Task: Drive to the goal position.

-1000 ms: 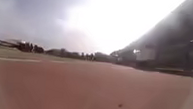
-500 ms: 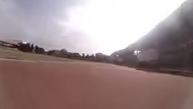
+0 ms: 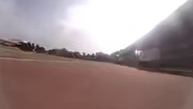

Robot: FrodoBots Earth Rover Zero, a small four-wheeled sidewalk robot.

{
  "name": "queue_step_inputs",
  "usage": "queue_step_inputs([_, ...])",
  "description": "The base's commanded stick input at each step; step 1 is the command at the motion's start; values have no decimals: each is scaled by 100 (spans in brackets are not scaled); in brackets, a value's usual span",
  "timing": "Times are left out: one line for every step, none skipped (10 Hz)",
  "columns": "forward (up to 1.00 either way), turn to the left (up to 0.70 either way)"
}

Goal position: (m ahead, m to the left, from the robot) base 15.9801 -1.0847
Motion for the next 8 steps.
queue_step_inputs([70, 0])
queue_step_inputs([70, 0])
queue_step_inputs([70, 0])
queue_step_inputs([70, 0])
queue_step_inputs([70, 0])
queue_step_inputs([70, 0])
queue_step_inputs([70, 0])
queue_step_inputs([70, 0])
